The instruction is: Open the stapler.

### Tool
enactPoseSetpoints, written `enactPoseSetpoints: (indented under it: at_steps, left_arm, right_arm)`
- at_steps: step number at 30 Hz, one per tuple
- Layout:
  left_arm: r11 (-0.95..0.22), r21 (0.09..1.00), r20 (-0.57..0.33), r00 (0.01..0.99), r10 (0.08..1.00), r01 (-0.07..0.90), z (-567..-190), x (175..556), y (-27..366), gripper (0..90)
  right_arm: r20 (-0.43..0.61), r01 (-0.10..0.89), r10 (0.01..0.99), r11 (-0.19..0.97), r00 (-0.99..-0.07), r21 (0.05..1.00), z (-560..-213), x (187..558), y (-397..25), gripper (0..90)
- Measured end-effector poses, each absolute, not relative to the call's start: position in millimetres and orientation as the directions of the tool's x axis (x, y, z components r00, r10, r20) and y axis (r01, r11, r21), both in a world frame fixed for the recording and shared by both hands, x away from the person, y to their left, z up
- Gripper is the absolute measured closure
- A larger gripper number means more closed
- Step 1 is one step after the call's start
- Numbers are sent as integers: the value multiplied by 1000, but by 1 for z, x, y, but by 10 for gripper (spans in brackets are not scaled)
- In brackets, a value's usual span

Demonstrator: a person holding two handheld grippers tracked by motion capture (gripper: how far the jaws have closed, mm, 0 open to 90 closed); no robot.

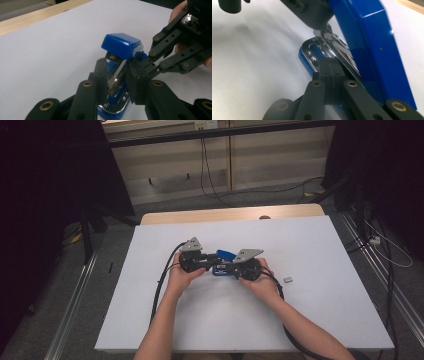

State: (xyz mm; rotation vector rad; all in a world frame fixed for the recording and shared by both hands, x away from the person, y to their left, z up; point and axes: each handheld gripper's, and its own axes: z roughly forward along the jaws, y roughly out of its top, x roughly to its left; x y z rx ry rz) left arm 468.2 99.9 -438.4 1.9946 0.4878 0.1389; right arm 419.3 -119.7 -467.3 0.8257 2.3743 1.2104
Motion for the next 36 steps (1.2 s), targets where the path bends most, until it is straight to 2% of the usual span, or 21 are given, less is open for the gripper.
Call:
enactPoseSetpoints:
  at_steps: [10,24,36]
  left_arm:
    - [-416,877,-70,921,384,240,-431,468,96,737]
    - [-380,892,-100,925,366,246,-429,470,98,775]
    - [-396,894,-65,934,352,211,-423,470,90,782]
  right_arm:
    - [-43,340,638,465,-769,818,-467,419,-120,900]
    - [-48,337,639,467,-768,818,-467,419,-120,900]
    - [-54,333,638,471,-768,817,-467,418,-119,900]
